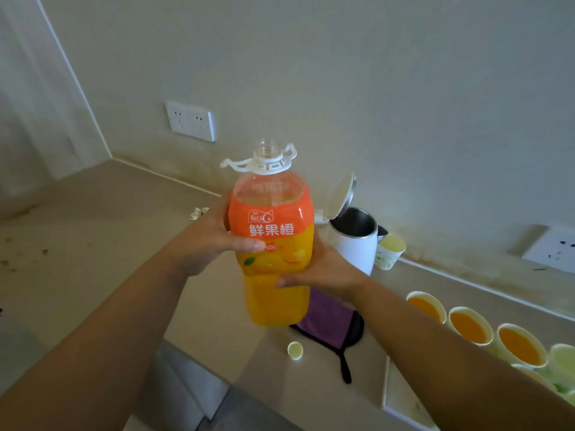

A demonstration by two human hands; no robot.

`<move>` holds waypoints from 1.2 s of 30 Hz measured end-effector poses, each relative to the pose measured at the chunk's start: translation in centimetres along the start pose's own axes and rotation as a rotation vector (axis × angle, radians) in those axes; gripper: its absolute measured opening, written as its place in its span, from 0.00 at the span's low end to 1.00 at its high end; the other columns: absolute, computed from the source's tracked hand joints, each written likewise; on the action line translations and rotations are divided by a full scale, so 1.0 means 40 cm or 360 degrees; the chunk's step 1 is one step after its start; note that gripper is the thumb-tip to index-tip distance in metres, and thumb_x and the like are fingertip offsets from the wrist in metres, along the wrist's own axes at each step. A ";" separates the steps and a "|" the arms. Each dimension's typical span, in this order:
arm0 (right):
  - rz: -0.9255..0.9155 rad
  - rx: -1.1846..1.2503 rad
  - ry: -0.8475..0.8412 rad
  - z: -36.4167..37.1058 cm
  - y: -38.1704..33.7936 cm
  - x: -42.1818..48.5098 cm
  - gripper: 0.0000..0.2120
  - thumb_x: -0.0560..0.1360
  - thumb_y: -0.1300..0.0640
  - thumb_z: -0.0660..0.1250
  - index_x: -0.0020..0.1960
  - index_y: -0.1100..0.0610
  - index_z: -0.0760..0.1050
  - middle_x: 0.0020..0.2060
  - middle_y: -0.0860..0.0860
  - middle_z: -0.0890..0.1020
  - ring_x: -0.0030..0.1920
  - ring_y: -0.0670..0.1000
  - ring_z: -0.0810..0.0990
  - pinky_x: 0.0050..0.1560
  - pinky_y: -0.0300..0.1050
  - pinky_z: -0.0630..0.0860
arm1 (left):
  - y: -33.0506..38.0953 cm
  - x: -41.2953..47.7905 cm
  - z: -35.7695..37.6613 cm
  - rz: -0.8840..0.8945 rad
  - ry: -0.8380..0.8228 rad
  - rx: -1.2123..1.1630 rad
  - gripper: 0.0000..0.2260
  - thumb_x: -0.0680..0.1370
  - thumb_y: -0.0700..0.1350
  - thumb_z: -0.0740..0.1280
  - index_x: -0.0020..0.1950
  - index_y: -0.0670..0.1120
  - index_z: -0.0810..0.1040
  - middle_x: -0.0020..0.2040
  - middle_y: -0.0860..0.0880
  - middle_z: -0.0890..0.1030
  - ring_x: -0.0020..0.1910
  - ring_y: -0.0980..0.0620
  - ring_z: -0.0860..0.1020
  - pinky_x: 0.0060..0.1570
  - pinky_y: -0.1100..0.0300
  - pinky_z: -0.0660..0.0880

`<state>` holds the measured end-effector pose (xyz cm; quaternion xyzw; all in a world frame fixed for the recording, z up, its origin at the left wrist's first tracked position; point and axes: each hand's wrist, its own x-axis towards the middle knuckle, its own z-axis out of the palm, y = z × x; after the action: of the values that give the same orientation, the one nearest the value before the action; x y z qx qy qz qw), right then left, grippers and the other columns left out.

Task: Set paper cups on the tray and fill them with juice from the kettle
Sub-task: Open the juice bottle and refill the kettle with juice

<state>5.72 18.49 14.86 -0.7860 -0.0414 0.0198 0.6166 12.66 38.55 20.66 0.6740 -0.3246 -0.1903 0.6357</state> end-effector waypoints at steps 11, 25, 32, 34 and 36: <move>-0.0096 -0.0372 0.0580 -0.211 -0.142 -0.105 0.49 0.55 0.52 0.83 0.68 0.47 0.59 0.60 0.46 0.74 0.60 0.48 0.76 0.55 0.49 0.78 | 0.103 0.146 0.133 0.0280 0.0268 -0.0254 0.59 0.49 0.69 0.78 0.74 0.56 0.57 0.71 0.53 0.67 0.66 0.52 0.71 0.60 0.48 0.74; 0.0327 -0.0984 0.0704 -0.467 -0.109 -0.253 0.49 0.60 0.56 0.82 0.72 0.51 0.56 0.60 0.47 0.70 0.59 0.49 0.72 0.49 0.38 0.73 | 0.042 0.248 0.352 0.0577 0.0405 0.0455 0.12 0.73 0.52 0.70 0.53 0.49 0.76 0.57 0.53 0.73 0.58 0.58 0.74 0.62 0.64 0.70; 0.0538 -0.1371 0.0644 -0.522 -0.080 -0.238 0.52 0.58 0.55 0.82 0.73 0.53 0.55 0.62 0.53 0.72 0.59 0.53 0.74 0.56 0.51 0.76 | -0.009 0.222 0.507 0.0460 0.0226 0.0560 0.29 0.76 0.53 0.67 0.73 0.46 0.62 0.69 0.48 0.65 0.65 0.55 0.67 0.57 0.74 0.65; 0.0599 -0.1515 0.0583 -0.534 -0.072 -0.229 0.52 0.58 0.55 0.82 0.74 0.53 0.55 0.63 0.54 0.72 0.60 0.55 0.73 0.56 0.50 0.75 | -0.025 0.220 0.538 0.0337 0.0173 0.0523 0.35 0.75 0.57 0.66 0.77 0.49 0.55 0.73 0.49 0.59 0.69 0.53 0.64 0.61 0.63 0.69; 0.0665 -0.1656 0.0512 -0.541 -0.065 -0.222 0.52 0.59 0.54 0.81 0.73 0.52 0.54 0.63 0.55 0.72 0.60 0.56 0.73 0.55 0.49 0.74 | -0.037 0.226 0.561 0.0186 0.0147 0.0488 0.37 0.76 0.56 0.67 0.78 0.51 0.50 0.76 0.49 0.53 0.73 0.50 0.60 0.66 0.56 0.68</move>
<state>-1.43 -2.64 22.37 -0.9701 0.2045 -0.0015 0.1310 4.40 15.93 17.95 0.7512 -0.3589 -0.0700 0.5496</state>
